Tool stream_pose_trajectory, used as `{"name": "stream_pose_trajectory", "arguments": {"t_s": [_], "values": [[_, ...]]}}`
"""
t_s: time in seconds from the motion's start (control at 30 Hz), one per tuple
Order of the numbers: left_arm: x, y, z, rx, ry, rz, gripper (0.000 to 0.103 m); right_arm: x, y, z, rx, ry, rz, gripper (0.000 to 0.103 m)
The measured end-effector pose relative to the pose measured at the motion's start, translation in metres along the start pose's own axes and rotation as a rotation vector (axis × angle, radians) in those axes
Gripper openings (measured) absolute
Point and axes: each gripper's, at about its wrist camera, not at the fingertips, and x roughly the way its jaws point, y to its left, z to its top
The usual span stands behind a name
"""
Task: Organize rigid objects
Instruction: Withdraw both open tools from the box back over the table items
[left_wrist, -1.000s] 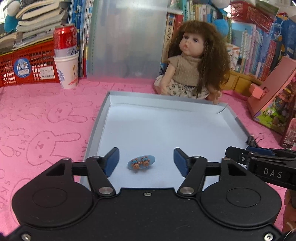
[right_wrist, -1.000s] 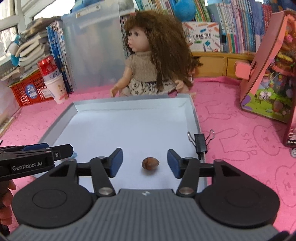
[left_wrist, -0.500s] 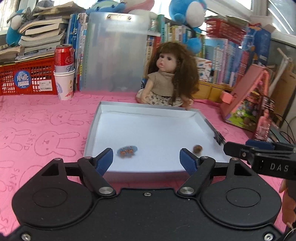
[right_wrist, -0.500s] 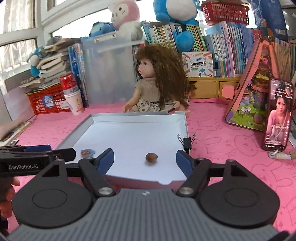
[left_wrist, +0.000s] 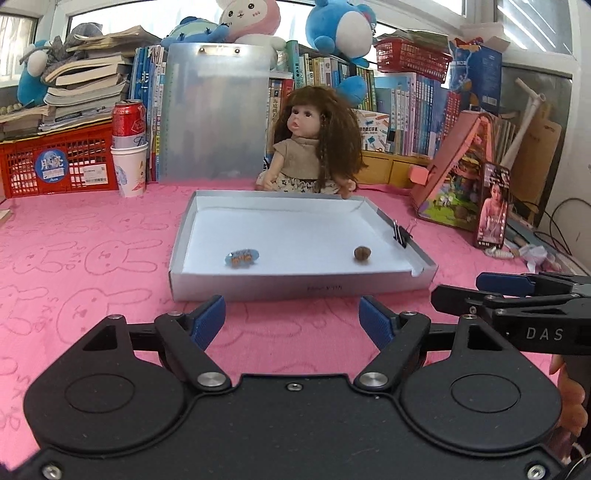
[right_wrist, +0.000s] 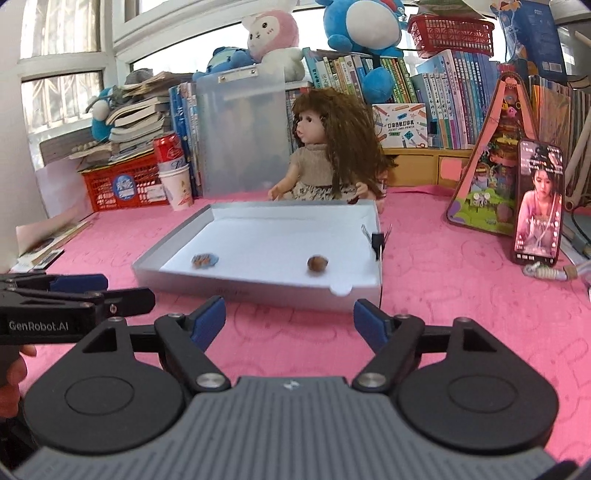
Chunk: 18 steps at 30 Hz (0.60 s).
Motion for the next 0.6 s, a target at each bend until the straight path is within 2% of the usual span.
{"name": "stream_pose_trajectory", "arguments": {"t_s": [0.17,0.37,0.47,0.6], "values": [[-0.015,0.003,-0.018,-0.013,0.004,0.014,0.077,-0.011,0.006,-0.020,-0.031,0.006,-0.022,0.085],[-0.029,-0.001,-0.036,0.020,0.009,-0.001,0.069,-0.025,0.011,-0.041,-0.019,0.012,-0.006,0.083],[-0.031,-0.006,-0.042,0.035,0.020,-0.008,0.062,-0.031,0.016,-0.050,-0.026,0.010,-0.012,0.077],[-0.032,-0.010,-0.050,0.042,0.038,-0.016,0.054,-0.037,0.021,-0.058,-0.030,0.011,-0.007,0.063]]}}
